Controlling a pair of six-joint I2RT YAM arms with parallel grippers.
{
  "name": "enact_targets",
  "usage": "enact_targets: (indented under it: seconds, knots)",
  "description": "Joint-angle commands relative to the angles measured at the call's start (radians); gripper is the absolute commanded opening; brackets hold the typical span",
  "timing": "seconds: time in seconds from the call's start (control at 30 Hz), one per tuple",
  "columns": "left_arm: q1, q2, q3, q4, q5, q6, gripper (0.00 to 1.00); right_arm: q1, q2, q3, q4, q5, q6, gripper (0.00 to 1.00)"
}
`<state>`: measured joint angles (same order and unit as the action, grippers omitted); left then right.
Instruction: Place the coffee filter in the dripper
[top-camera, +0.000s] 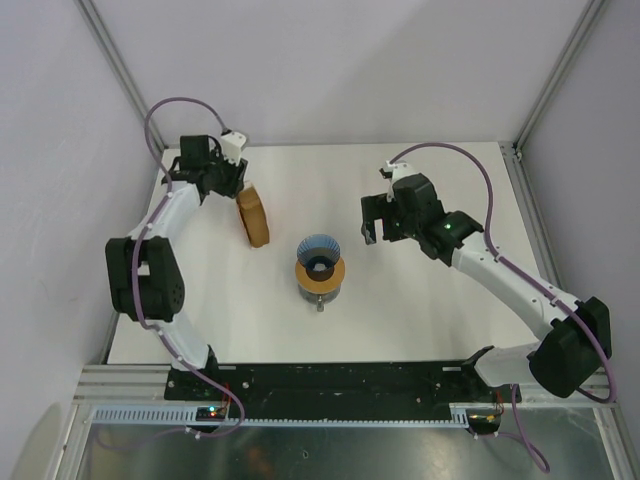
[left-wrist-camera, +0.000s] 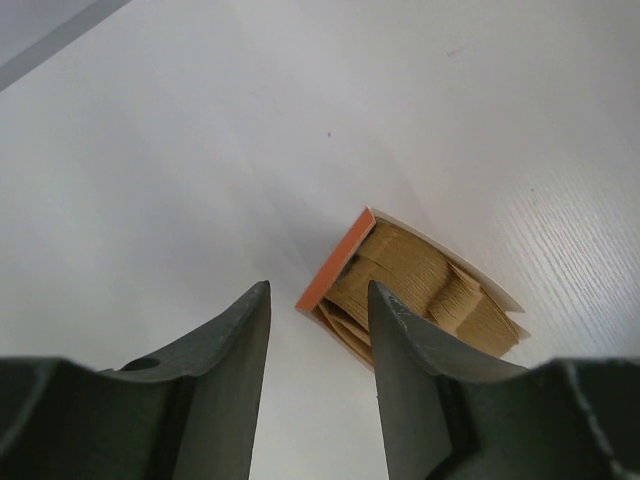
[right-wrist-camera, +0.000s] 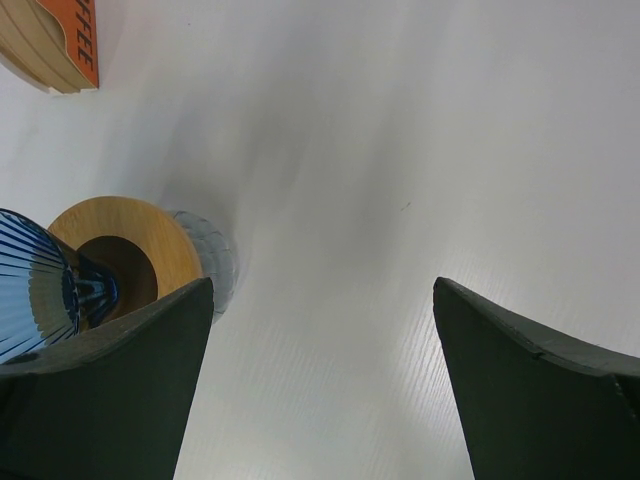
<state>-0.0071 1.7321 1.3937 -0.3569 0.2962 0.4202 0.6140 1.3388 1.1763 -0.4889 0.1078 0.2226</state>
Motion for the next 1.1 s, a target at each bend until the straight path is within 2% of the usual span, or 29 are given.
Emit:
enact_targets:
  seconds: [0.0,0.23,0.33,0.5,0.67,0.8,0.93,1.07]
  knots:
    - [0.002,0.051,0.087,0.014,0.007,0.0,0.48,-0.002,-0.033,0.003,0.026,0.009,-0.011,0.95]
    - [0.002,0.099,0.118,0.013,0.006,-0.01,0.39,-0.003,-0.036,0.003,0.018,0.018,-0.013,0.95]
    - [0.001,0.109,0.111,0.013,0.015,-0.013,0.3,-0.003,-0.037,0.003,0.017,0.019,-0.015,0.96]
    - [0.0,0.117,0.095,0.012,0.027,-0.013,0.23,-0.003,-0.033,-0.001,0.022,0.017,-0.013,0.95]
    - [-0.001,0.092,0.066,0.0,0.062,-0.023,0.03,-0.003,-0.033,-0.001,0.022,0.013,-0.009,0.95]
    - [-0.001,0.053,0.042,-0.005,0.104,-0.114,0.0,0.002,-0.031,-0.001,0.038,0.01,-0.01,0.96]
    - [-0.009,0.042,0.053,-0.005,0.119,-0.314,0.0,0.007,-0.025,-0.001,0.087,-0.014,-0.019,0.96]
    - [-0.048,0.032,0.05,-0.003,0.108,-0.419,0.0,-0.001,-0.039,-0.001,0.118,-0.024,-0.036,0.95]
